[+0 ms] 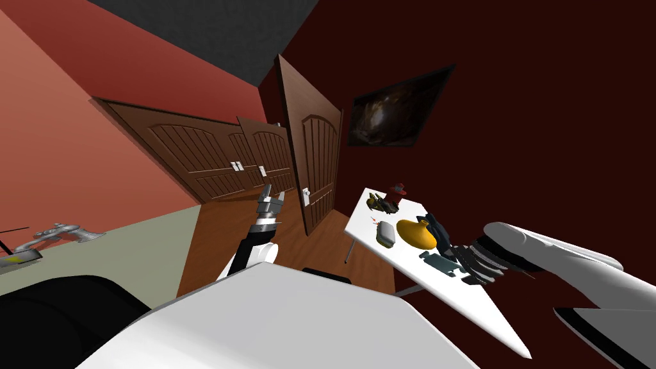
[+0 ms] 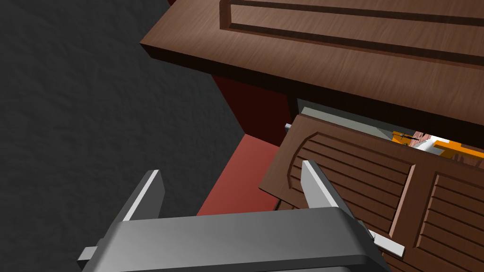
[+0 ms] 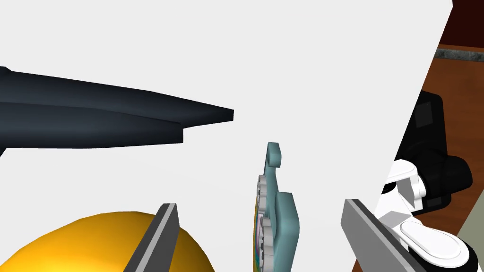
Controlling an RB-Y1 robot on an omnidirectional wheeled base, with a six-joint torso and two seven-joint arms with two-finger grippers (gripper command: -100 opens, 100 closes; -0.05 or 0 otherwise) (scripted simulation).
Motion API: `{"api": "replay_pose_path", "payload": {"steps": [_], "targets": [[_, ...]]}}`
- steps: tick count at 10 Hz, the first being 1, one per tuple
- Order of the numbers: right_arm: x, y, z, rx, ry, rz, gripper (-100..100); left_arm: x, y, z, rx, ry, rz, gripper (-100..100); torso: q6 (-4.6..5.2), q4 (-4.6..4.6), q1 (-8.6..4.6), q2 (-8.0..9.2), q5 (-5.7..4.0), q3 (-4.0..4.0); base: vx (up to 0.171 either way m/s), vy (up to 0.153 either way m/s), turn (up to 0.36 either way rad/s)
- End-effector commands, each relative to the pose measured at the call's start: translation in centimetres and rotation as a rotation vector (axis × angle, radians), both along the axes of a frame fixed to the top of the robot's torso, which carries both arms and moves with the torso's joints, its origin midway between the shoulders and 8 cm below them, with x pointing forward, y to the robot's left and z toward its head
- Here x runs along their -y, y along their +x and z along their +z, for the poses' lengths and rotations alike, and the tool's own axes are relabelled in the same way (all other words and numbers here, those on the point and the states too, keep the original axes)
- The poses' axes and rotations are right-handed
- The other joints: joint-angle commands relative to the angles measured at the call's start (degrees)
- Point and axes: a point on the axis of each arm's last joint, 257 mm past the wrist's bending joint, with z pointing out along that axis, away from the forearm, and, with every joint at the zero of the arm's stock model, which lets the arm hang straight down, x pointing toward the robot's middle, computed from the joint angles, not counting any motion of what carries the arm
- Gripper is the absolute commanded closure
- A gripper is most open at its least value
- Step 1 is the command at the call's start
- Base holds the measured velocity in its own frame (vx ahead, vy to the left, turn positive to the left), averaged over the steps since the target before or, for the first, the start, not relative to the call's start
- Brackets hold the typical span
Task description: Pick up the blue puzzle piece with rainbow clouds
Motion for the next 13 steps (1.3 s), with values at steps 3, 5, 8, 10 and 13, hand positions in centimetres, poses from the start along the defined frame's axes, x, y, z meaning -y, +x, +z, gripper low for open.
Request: {"api": "replay_pose_path", "payload": {"steps": [3,5,8,10,13], "targets": [[1.1,-1.1,0.1,0.016,-0.005,-0.016,-100,0.0,0.0,0.0,0.000,0.000,0.000,0,-0.01,0.00,0.01,-0.01,0.00,-0.01,-0.004,0.004,0.065],[0.5,-1.7,-0.7,-0.006,0.013,-0.014,-100,0.0,0.0,0.0,0.000,0.000,0.000,0,-0.01,0.00,0.01,0.01,0.01,0.00,-0.008,0.000,0.038],[1.8,-2.6,-0.3,0.015,0.001,-0.035,-100,0.0,0.0,0.0,0.000,0.000,0.000,0,-0.01,0.00,0.00,-0.01,0.00,-0.01,-0.003,0.003,0.066],[0.9,-3.0,-1.1,0.004,0.032,-0.040,-100,0.0,0.0,0.0,0.000,0.000,0.000,0,-0.01,0.00,0.01,0.00,0.00,0.00,-0.008,0.001,0.042],[2.2,-4.5,-1.0,0.011,0.019,-0.065,-100,0.0,0.0,0.0,0.000,0.000,0.000,0,-0.06,0.00,0.03,0.00,0.02,0.00,-0.007,0.004,0.097]]}}
